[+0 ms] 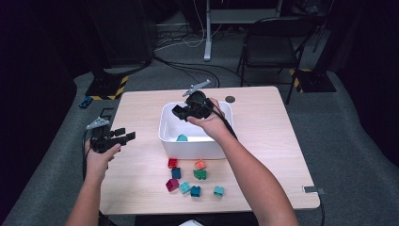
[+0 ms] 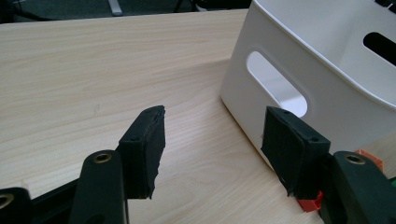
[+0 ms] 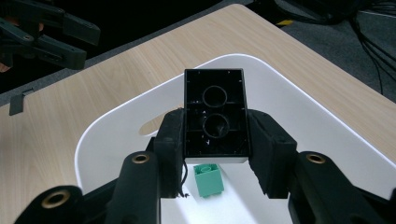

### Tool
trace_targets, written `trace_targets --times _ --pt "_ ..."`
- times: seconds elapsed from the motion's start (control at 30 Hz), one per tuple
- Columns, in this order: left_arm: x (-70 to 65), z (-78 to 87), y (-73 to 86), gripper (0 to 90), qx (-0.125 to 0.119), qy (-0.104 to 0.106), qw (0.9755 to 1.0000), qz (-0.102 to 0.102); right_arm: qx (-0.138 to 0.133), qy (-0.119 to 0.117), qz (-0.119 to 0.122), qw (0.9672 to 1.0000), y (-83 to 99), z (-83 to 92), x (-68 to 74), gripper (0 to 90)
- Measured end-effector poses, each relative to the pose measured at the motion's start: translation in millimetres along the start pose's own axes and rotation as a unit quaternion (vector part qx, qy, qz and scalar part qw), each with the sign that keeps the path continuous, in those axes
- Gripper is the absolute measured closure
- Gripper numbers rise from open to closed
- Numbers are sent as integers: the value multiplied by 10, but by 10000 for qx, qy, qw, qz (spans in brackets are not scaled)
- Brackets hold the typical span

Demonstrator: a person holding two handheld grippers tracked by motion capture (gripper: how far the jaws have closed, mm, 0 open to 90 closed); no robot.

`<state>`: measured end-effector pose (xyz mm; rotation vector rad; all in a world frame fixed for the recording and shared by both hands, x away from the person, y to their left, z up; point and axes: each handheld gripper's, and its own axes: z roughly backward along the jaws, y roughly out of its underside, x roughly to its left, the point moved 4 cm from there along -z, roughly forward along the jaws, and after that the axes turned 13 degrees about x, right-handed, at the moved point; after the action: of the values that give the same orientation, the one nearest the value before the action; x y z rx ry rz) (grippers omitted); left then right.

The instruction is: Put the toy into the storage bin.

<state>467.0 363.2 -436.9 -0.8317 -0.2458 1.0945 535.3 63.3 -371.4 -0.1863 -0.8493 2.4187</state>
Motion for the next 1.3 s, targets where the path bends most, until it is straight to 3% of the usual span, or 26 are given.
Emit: trace_targets --times 0.33,0.6,0.83,1.0,1.2,1.3 --pt "5 -3 0 393 3 7 10000 2 78 30 69 9999 -16 -227 -89 583" --pt "6 -11 0 393 -4 16 10000 12 313 -39 15 9995 1 -412 -140 582" --pt "6 -15 0 393 -5 21 10000 14 467 64 48 9989 3 -506 -180 579" --pt "4 -15 0 394 -2 20 10000 10 494 75 -52 9987 10 -503 -187 533" --pt "10 -12 2 393 -8 17 10000 21 368 62 23 9993 3 -411 -160 532" --pt "10 -16 3 393 -8 11 10000 24 256 52 0 9997 16 -256 -112 525"
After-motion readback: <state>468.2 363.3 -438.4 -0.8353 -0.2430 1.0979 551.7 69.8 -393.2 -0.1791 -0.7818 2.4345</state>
